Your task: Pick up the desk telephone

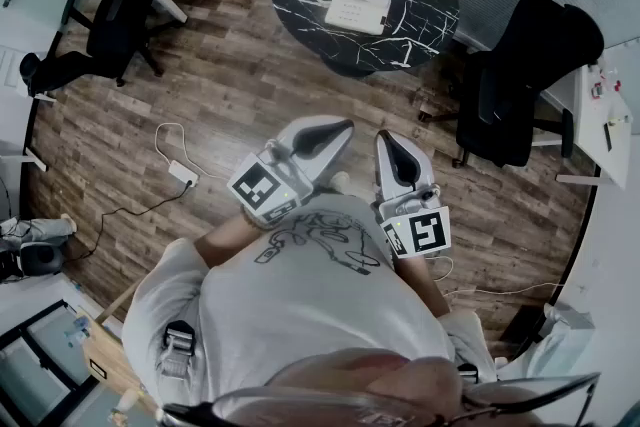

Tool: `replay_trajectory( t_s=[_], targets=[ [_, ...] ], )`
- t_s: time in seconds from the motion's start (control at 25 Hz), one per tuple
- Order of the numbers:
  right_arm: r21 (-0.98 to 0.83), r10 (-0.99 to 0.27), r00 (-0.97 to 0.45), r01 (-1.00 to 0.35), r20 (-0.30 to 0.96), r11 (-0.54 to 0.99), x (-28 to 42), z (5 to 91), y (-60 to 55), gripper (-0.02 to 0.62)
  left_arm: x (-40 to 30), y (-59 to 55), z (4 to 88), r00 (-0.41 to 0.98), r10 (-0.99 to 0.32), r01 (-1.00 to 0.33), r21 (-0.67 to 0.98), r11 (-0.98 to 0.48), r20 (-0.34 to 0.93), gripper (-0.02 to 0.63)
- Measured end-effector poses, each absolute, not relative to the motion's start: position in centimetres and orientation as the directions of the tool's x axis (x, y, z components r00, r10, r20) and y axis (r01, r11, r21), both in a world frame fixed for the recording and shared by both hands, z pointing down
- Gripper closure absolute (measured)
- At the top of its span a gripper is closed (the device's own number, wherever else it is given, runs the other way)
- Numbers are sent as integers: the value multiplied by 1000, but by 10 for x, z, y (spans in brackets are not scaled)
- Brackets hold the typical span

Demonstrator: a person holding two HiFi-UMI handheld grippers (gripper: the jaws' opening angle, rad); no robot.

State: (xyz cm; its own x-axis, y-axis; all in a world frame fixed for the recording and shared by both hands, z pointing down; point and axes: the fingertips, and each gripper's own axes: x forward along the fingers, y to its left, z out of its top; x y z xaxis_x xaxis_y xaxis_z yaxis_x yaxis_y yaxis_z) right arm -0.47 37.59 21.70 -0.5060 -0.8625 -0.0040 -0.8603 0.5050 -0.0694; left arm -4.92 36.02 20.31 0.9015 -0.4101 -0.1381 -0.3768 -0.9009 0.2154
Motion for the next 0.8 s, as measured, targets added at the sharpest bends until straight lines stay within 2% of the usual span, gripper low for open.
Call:
replay_trajectory(
  t_s=[0.8],
  targets=[
    [-93, -865, -502, -861, -8, 501, 13, 220, 365, 589, -36, 348, 208, 896, -426, -393, 223, -892, -127, 604]
  ],
)
